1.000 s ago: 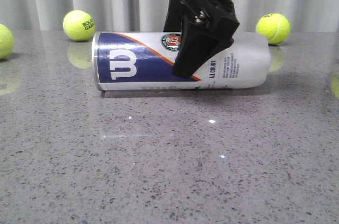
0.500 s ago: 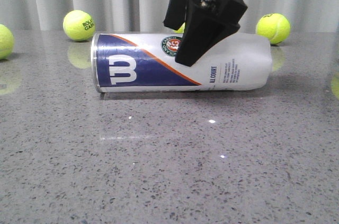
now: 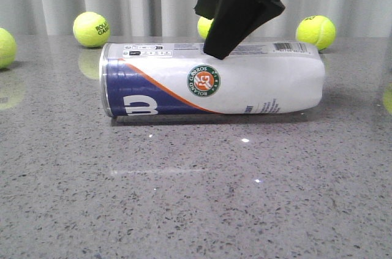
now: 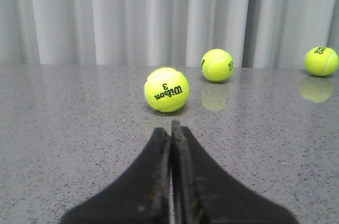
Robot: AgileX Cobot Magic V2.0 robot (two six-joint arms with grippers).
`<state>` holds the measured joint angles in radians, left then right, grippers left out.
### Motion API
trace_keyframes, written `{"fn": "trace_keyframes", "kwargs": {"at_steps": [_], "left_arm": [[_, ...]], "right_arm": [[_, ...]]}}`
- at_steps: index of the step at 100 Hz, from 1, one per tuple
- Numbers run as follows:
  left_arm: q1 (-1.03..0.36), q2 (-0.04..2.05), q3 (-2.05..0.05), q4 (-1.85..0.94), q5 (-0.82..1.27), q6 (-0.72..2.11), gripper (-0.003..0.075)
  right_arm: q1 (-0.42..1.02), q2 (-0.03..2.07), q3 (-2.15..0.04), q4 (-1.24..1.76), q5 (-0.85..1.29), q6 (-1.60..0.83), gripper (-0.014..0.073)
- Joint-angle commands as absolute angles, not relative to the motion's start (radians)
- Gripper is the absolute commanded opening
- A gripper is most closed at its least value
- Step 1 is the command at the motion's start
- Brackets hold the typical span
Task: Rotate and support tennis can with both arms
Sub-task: 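Lower the can onto the table and roll it with the right gripper, then open the right gripper and lift it away from the can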
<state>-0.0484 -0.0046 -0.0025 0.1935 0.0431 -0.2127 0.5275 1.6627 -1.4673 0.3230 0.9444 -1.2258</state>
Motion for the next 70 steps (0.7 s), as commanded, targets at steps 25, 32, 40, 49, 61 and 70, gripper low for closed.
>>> {"fn": "trace_keyframes", "kwargs": {"at_steps": [25, 32, 40, 49, 61, 70], "left_arm": [[-0.043, -0.044, 0.044, 0.192, -0.039, -0.216, -0.0021], [-0.043, -0.044, 0.044, 0.192, -0.039, -0.216, -0.0021], [-0.043, -0.044, 0.044, 0.192, -0.039, -0.216, -0.0021], [-0.043, -0.044, 0.044, 0.192, -0.039, -0.216, -0.0021], [-0.043, -0.044, 0.044, 0.192, -0.039, -0.216, -0.0021], [-0.043, -0.044, 0.044, 0.192, -0.039, -0.216, -0.0021]], "right_arm": [[0.522, 1.606, -1.500, 0.343, 0.932, -1.207, 0.0652], [0.522, 1.605, -1.500, 0.343, 0.932, -1.207, 0.0652], [0.522, 1.604, -1.500, 0.343, 0.931, -1.192, 0.0652], [0.522, 1.593, -1.500, 0.343, 0.924, -1.124, 0.0652], [0.522, 1.565, -1.500, 0.343, 0.890, -1.002, 0.0652], [0.522, 1.528, -1.500, 0.343, 0.859, -0.938, 0.0652]]}}
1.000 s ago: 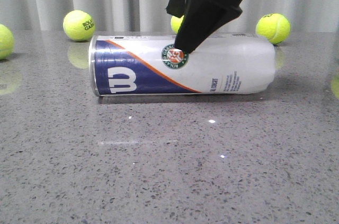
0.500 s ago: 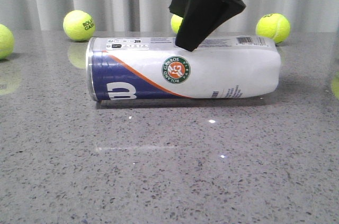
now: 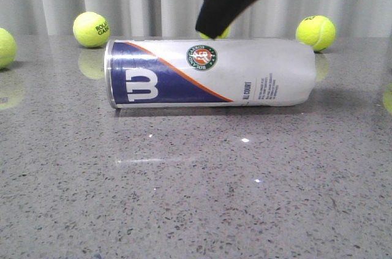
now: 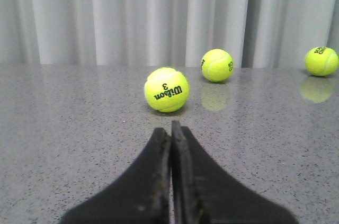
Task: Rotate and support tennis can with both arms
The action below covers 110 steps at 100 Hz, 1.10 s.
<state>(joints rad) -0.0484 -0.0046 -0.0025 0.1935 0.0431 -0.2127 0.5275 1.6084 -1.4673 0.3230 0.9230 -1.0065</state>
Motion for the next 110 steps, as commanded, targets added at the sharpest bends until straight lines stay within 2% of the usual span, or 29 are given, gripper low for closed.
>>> {"fn": "trace_keyframes", "kwargs": {"at_steps": [1, 26, 59, 82, 110], "left_arm": [[-0.043, -0.044, 0.044, 0.192, -0.039, -0.216, -0.0021], [-0.043, -0.044, 0.044, 0.192, -0.039, -0.216, -0.0021], [-0.043, -0.044, 0.044, 0.192, -0.039, -0.216, -0.0021], [-0.043, -0.044, 0.044, 0.192, -0.039, -0.216, -0.0021], [-0.043, -0.044, 0.044, 0.192, -0.039, -0.216, -0.0021]], "right_arm": [[0.522, 1.525, -1.500, 0.343, 0.854, -0.933, 0.0652], [0.521, 1.408, -1.500, 0.261, 0.711, -0.613, 0.0652], [0.470, 1.254, -1.481, -0.140, 0.653, -0.098, 0.0652], [0.293, 1.055, -1.261, -0.157, 0.524, 0.009, 0.0652], [0.090, 0.764, -0.942, -0.155, 0.467, 0.091, 0.0652]]}}
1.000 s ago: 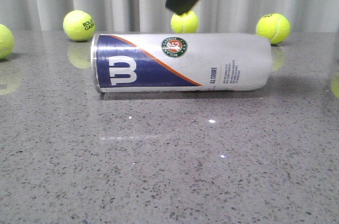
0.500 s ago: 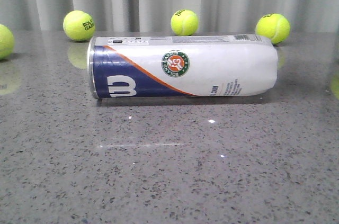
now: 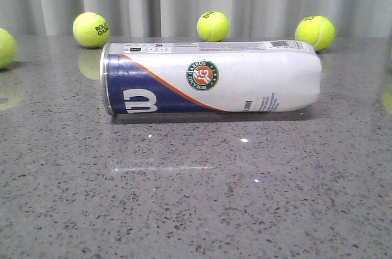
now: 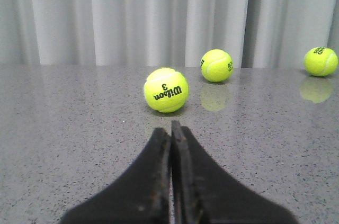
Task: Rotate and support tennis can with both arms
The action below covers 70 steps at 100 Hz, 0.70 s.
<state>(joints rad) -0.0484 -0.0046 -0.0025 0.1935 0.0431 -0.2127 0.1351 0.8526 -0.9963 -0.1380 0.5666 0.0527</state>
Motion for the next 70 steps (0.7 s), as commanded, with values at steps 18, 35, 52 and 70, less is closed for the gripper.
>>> {"fn": "trace_keyframes", "kwargs": {"at_steps": [18, 35, 52, 70], "left_arm": [[-0.043, -0.044, 0.044, 0.192, -0.039, -0.216, -0.0021], [-0.043, -0.044, 0.044, 0.192, -0.039, -0.216, -0.0021], [-0.043, -0.044, 0.044, 0.192, -0.039, -0.216, -0.0021], [-0.043, -0.044, 0.044, 0.192, -0.039, -0.216, -0.0021]], "right_arm": [[0.037, 0.557, -0.734, -0.155, 0.382, 0.153, 0.0652], [0.037, 0.390, -0.561, -0.154, 0.317, 0.153, 0.0652], [0.037, 0.271, -0.452, -0.149, 0.313, 0.153, 0.0540], [0.037, 0.226, -0.439, -0.149, 0.295, 0.153, 0.0182]]}}
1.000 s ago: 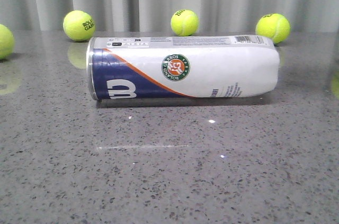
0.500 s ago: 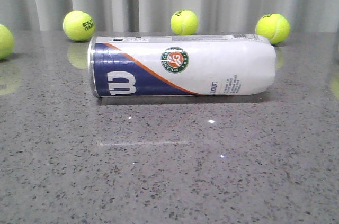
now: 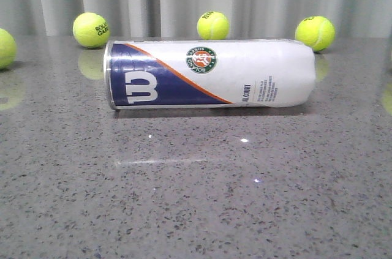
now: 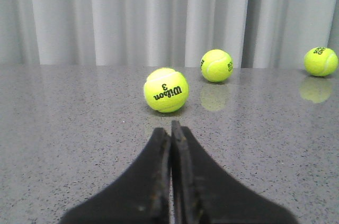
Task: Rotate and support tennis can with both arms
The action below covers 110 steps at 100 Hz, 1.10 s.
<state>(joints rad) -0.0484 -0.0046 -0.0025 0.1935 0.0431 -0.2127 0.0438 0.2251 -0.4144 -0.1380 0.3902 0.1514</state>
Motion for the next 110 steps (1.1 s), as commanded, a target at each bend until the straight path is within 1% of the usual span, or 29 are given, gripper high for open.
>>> {"fn": "trace_keyframes", "kwargs": {"at_steps": [1, 6, 13, 16, 20, 46, 59, 78, 92, 110], "left_arm": [[-0.043, -0.044, 0.044, 0.192, -0.039, -0.216, -0.0021], [-0.043, -0.044, 0.044, 0.192, -0.039, -0.216, -0.0021], [-0.043, -0.044, 0.044, 0.192, -0.039, -0.216, -0.0021], [-0.043, -0.044, 0.044, 0.192, -0.039, -0.216, -0.0021], [-0.043, -0.044, 0.044, 0.192, -0.039, -0.216, -0.0021], [-0.043, -0.044, 0.044, 0.192, -0.039, -0.216, -0.0021], [-0.043, -0.044, 0.036, 0.192, -0.096, -0.216, -0.0021], [-0.043, -0.028, -0.098, 0.060, -0.047, -0.223, -0.0021], [-0.043, 0.045, -0.273, -0.008, 0.086, -0.223, -0.0021], [-0.043, 0.229, -0.543, -0.032, 0.369, -0.223, -0.0021]], "right_arm": [[0.037, 0.226, -0.439, -0.149, 0.295, 0.153, 0.0168], [0.037, 0.226, -0.439, -0.149, 0.296, 0.153, 0.0061], [0.037, 0.226, -0.439, -0.149, 0.296, 0.153, -0.0046], [0.037, 0.226, -0.439, -0.149, 0.297, 0.153, -0.0076], [0.037, 0.226, -0.439, -0.149, 0.298, 0.153, -0.0066], [0.037, 0.226, -0.439, -0.149, 0.299, 0.153, -0.0070], [0.037, 0.226, -0.439, -0.149, 0.299, 0.153, -0.0070], [0.037, 0.226, -0.439, -0.149, 0.299, 0.153, -0.0070], [0.037, 0.226, -0.439, -0.149, 0.299, 0.153, -0.0070], [0.037, 0.226, -0.439, -0.149, 0.299, 0.153, -0.0070]]}}
